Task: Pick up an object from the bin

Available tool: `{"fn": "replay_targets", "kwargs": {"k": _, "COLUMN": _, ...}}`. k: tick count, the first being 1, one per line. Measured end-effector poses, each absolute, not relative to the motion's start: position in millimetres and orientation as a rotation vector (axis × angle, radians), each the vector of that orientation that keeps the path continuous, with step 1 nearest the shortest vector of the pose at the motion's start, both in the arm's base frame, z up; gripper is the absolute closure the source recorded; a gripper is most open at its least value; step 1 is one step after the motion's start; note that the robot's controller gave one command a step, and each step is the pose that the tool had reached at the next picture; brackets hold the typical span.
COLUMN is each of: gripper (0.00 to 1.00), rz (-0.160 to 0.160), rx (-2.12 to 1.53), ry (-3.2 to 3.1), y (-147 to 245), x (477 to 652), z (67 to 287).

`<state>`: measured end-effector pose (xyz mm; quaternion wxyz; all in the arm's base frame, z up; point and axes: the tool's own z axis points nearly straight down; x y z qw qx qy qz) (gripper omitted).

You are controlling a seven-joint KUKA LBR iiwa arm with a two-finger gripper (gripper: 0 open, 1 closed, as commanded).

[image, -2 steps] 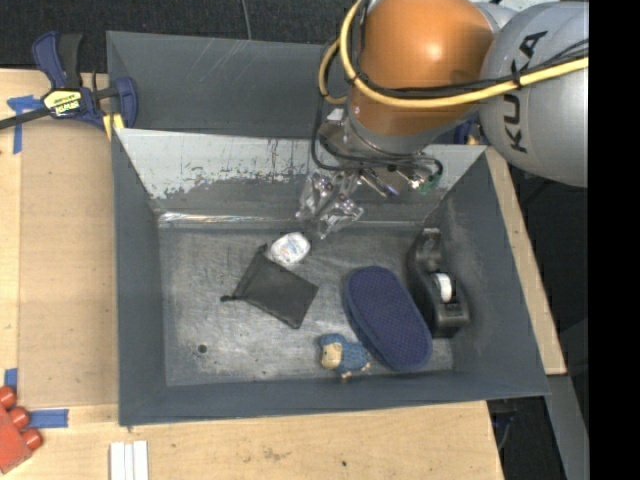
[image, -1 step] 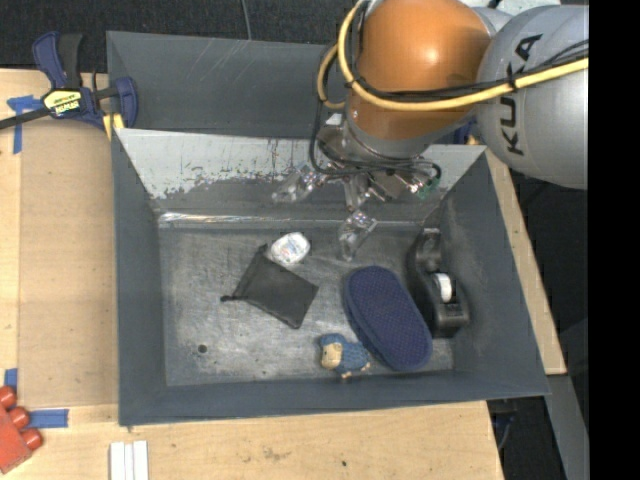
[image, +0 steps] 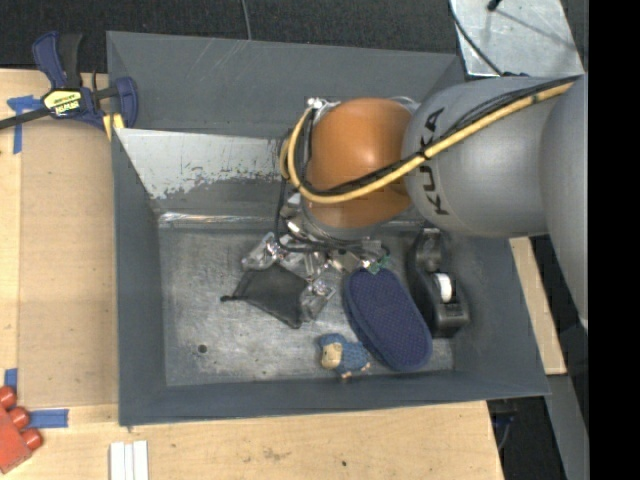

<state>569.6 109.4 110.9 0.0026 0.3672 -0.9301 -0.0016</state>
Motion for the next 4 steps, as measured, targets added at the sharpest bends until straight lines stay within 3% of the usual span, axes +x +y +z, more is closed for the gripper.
{"fn": "replay_targets", "kwargs": {"k": 1, "gripper": 0.0, "rz": 0.0, "rx": 1.489, "ry": -2.771, "y": 114, "x": 601.1, "z": 76}}
{"fn": "replay_targets", "kwargs": {"k": 2, "gripper": 1.0, "rz": 0.0, "rx": 1.491, "ry": -2.783, "y": 115, "x": 603.8, "z": 80}}
{"fn": "replay_targets", "kwargs": {"k": 3, "gripper": 1.0, "rz": 0.007, "rx": 1.61, "ry": -2.697, "y": 132, "x": 618.9, "z": 76}}
{"fn": "replay_targets", "kwargs": {"k": 4, "gripper": 1.0, "rz": 0.005, "rx": 2.159, "ry": -2.297, "y": 165, "x": 608.6, "z": 253}}
